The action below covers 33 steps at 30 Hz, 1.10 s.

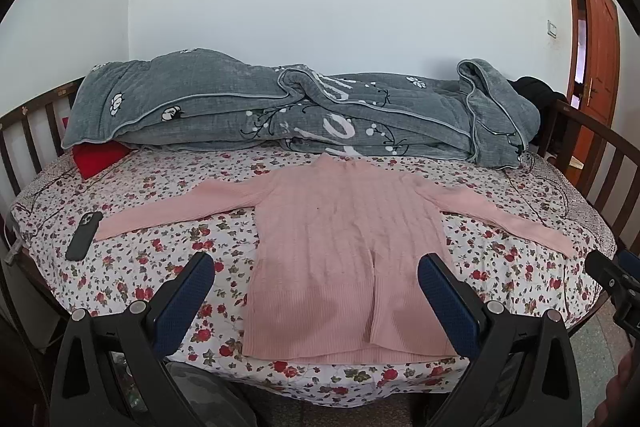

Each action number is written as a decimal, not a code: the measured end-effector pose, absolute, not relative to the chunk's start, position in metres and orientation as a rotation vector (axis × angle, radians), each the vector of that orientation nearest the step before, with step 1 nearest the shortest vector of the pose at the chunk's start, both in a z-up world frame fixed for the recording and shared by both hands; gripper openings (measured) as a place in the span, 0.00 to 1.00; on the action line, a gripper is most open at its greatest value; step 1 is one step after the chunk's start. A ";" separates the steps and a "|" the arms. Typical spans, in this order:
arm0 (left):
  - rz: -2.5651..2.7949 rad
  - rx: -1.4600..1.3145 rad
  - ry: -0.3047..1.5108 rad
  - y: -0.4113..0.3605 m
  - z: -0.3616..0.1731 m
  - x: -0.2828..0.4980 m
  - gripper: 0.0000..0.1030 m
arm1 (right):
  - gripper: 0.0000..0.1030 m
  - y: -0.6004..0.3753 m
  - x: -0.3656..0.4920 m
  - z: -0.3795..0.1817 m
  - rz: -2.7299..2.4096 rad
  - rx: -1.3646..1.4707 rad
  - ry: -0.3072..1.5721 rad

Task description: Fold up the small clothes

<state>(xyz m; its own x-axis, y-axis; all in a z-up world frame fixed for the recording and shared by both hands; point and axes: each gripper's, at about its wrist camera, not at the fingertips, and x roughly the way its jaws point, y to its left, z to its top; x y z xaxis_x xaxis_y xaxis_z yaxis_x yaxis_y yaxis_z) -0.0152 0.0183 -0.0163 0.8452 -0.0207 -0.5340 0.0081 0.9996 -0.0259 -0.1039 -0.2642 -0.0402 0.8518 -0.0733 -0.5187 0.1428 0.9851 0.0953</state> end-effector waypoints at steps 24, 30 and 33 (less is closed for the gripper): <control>-0.054 0.002 0.542 0.022 -0.020 -0.010 1.00 | 0.99 -0.246 -0.093 -0.053 -0.060 0.106 0.489; -0.044 -0.029 0.579 0.041 -0.043 0.016 1.00 | 0.99 -0.240 -0.066 -0.077 -0.071 0.095 0.527; -0.009 -0.021 0.606 0.056 -0.061 0.035 1.00 | 0.99 -0.241 -0.050 -0.090 -0.080 0.096 0.571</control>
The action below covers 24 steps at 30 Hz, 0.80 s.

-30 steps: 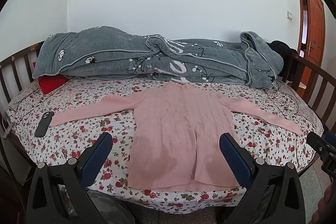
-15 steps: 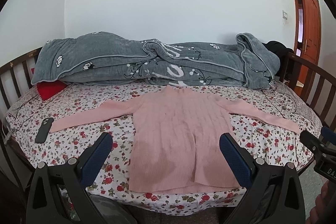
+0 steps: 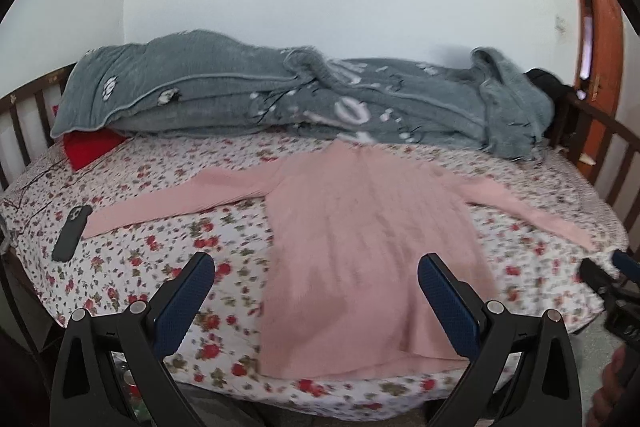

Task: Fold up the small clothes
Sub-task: 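Grasp the cuff of the sleeve nearest the left tool with the left tool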

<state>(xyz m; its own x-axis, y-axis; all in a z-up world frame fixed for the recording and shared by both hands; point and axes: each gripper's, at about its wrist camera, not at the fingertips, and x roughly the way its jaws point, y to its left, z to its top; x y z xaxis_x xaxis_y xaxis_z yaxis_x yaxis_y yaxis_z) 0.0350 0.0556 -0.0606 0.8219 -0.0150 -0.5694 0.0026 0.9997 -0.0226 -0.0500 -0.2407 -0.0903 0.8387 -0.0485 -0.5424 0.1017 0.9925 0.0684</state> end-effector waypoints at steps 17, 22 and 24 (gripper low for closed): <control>0.136 -0.325 0.688 0.249 -0.158 0.143 0.93 | 0.98 -0.251 0.016 -0.169 -0.097 0.175 0.681; 0.196 -0.485 0.695 0.317 -0.184 0.168 0.74 | 0.98 -0.249 0.029 -0.180 -0.124 0.181 0.695; 0.211 -0.567 0.688 0.342 -0.195 0.174 0.70 | 0.98 -0.247 0.034 -0.181 -0.139 0.177 0.696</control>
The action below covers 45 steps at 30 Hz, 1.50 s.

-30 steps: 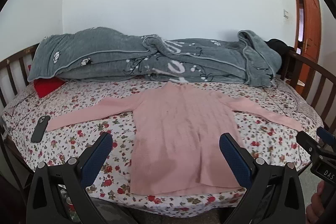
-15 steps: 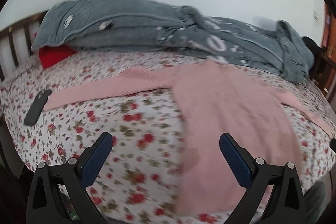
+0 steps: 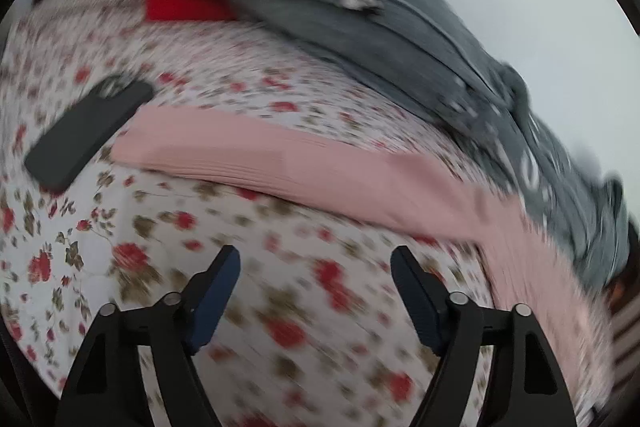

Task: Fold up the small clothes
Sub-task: 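Grasp the cuff of the sleeve nearest the left tool with the left tool, then fold the held sleeve across the sweater body with the left tool, release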

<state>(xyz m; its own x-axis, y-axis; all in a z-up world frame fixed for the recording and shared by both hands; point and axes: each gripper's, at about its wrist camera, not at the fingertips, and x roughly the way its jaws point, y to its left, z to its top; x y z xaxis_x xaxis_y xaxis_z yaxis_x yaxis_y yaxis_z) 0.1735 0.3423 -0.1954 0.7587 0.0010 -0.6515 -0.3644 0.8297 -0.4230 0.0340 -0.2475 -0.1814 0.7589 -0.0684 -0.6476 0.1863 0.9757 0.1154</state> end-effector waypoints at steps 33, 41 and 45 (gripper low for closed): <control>0.290 -0.205 0.551 0.251 -0.073 0.304 0.07 | 0.98 -0.325 0.092 -0.205 -0.133 0.208 0.687; 0.002 -0.027 0.551 0.027 -0.050 0.359 0.07 | 0.98 -0.355 0.133 -0.155 -0.079 0.174 0.591; -0.174 0.001 0.629 -0.074 -0.076 0.369 0.07 | 0.98 -0.361 0.156 -0.126 -0.062 0.170 0.509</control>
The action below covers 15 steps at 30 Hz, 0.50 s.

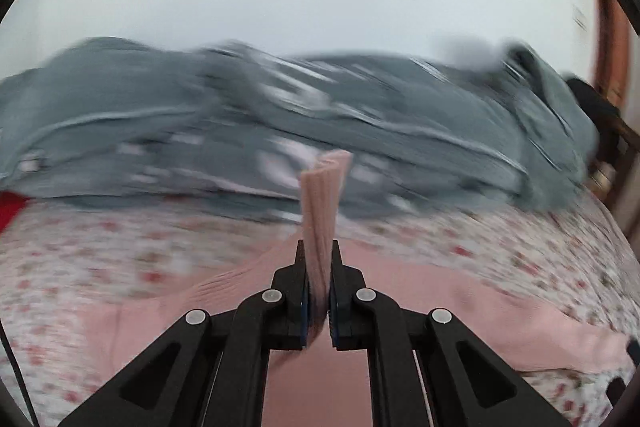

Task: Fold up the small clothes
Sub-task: 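Fold the held sleeve across the sweater body with the left tool, release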

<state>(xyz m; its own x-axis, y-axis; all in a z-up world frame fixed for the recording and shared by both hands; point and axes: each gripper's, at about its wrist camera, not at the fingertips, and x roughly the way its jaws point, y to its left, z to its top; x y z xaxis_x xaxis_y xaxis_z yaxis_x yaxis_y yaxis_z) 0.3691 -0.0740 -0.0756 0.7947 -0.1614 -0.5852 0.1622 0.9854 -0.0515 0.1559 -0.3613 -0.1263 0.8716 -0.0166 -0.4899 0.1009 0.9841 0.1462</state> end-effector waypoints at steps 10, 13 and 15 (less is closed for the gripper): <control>-0.388 0.127 0.899 -0.194 -0.191 0.359 0.11 | 0.98 -0.364 0.181 -0.145 -0.044 0.137 0.525; -0.436 0.092 0.891 -0.172 -0.171 0.350 0.58 | 0.98 -0.363 0.189 -0.150 -0.018 0.175 0.550; -0.384 0.069 0.821 -0.139 -0.150 0.340 0.81 | 0.98 -0.361 0.197 -0.151 0.004 0.202 0.560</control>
<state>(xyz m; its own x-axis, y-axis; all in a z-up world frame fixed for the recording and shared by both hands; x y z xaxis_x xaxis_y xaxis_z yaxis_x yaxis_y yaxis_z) 0.3404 -0.1386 -0.1502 0.6171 -0.3070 -0.7246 0.3597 0.9290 -0.0873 0.1969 -0.3613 -0.1511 0.8478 0.0590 -0.5270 0.0507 0.9802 0.1913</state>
